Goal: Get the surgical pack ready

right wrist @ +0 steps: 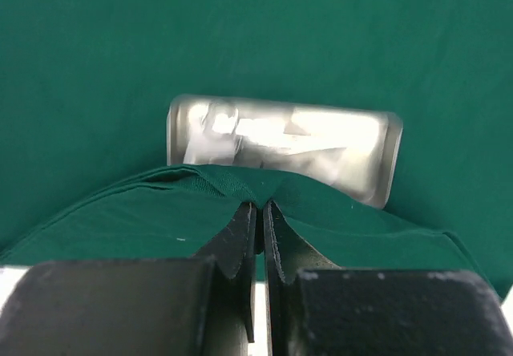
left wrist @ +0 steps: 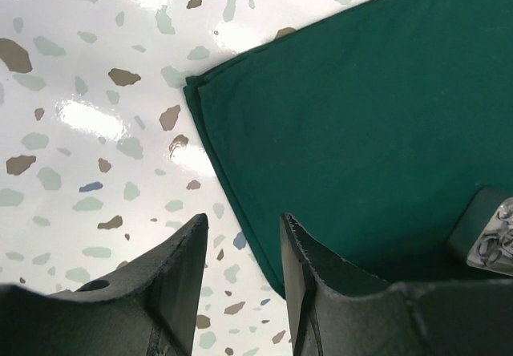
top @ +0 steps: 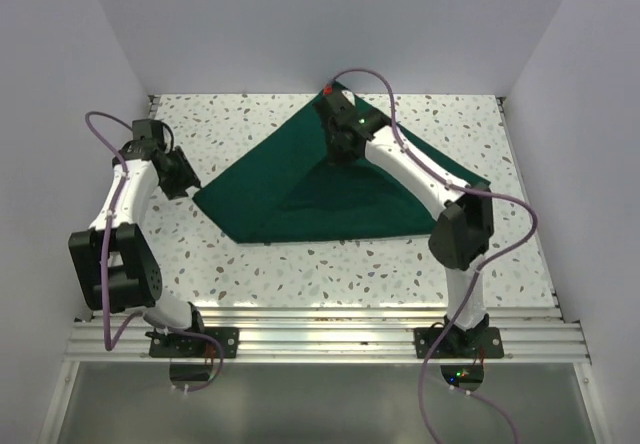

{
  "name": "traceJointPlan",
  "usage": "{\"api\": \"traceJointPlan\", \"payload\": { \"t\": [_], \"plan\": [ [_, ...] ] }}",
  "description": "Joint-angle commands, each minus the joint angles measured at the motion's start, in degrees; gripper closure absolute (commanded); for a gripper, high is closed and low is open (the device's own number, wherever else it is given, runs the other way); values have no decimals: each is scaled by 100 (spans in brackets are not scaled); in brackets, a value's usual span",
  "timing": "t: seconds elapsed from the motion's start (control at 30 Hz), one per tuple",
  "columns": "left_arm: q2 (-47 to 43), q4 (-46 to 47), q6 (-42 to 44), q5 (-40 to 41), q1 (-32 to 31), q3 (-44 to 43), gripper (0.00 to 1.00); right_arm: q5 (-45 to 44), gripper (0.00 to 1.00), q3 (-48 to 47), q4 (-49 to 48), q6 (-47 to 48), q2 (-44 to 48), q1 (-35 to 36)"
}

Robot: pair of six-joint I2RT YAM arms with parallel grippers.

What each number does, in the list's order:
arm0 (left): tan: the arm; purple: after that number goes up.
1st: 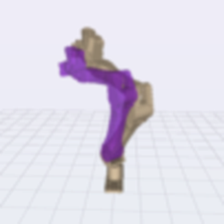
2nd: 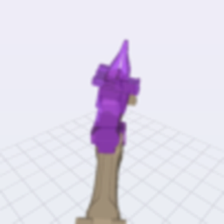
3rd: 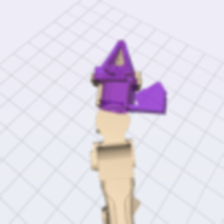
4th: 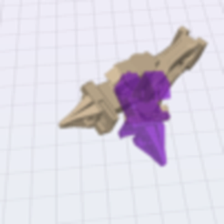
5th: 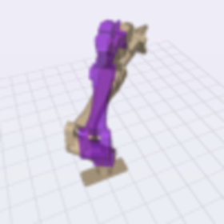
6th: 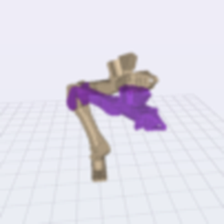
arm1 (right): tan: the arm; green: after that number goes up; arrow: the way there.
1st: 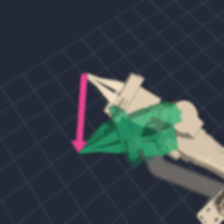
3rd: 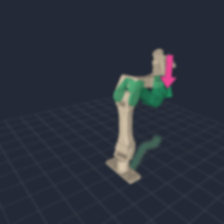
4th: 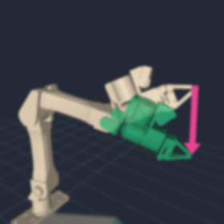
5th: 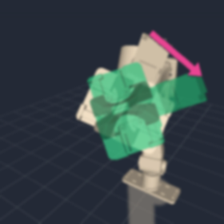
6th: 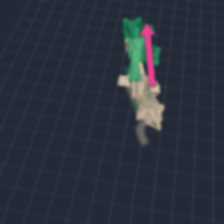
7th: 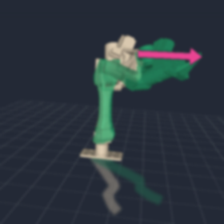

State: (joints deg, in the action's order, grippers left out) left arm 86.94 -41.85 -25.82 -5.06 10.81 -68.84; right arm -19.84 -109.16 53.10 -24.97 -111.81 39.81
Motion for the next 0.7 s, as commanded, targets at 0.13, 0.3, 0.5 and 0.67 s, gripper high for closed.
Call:
{"api": "traceJointPlan", "payload": {
  "t": [0.13, 0.3, 0.5, 0.67],
  "plan": [
    [815, 255, 34, 49, 9, -543, 55, 399, 100, -2555, 490, 660, -1683, -711],
    [1150, 379, 34, -118, 9, -780, 51, 814, 100, -2795, 316, 695, -2108, -905],
    [1475, 256, 42, -39, 53, -1166, 49, 981, 100, -2496, 148, 590, -2301, -1028],
    [1581, 124, 112, 102, 106, -1290, 41, 1078, 100, -2513, 69, 511, -2512, -1142]
  ]
}}
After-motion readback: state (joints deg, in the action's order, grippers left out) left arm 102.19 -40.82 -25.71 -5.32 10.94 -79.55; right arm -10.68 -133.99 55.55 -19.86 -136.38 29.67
